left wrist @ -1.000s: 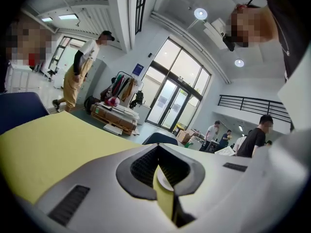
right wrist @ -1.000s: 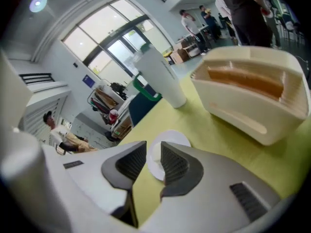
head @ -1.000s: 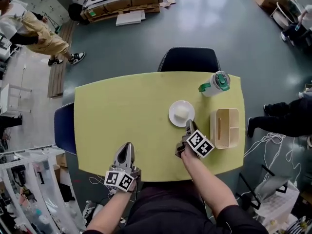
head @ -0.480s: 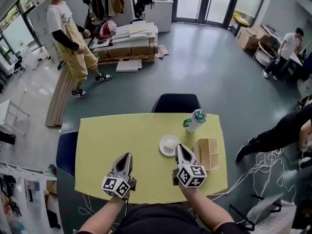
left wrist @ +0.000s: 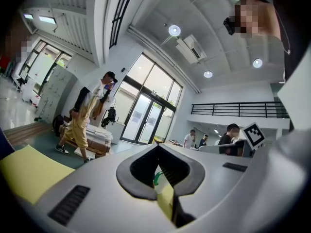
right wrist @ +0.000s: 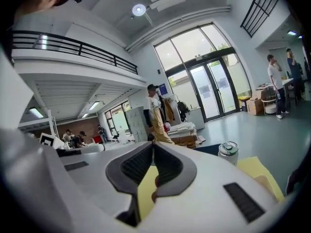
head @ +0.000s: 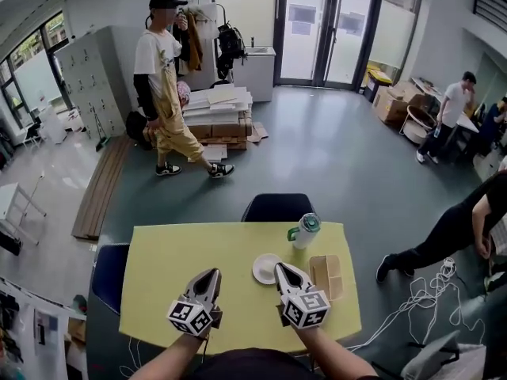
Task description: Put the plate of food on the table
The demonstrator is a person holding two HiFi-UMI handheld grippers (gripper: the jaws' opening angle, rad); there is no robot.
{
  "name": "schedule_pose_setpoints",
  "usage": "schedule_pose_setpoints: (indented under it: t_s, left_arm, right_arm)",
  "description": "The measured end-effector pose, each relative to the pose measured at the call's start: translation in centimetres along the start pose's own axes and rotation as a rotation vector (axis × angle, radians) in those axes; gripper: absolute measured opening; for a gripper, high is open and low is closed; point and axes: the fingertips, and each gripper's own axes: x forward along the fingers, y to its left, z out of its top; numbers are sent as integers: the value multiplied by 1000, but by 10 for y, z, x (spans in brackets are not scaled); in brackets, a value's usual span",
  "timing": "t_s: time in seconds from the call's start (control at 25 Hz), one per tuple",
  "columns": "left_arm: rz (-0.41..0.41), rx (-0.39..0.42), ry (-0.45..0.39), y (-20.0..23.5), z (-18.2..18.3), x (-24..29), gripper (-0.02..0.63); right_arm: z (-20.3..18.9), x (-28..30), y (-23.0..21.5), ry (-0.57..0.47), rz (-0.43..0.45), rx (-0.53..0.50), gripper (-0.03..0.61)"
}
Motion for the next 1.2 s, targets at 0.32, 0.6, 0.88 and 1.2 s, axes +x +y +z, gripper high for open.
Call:
schedule_pose_setpoints:
  t_s: [0.32, 0.6, 0.88, 1.2]
  left_arm:
    - [-54, 32, 4, -26, 7, -7, 9]
    - [-47, 32, 34, -28, 0, -16, 9]
    - [-50, 13, 37, -28, 0, -19, 9]
    - [-72, -33, 47, -28, -7, -24, 9]
  right_arm:
    - [1, -12, 16, 25, 50, -41, 23]
    - [-9, -14, 23, 61, 56, -43, 14]
    - [-14, -15, 31, 78, 55, -63, 12]
    - [-24, -17, 30, 99, 40, -54, 12]
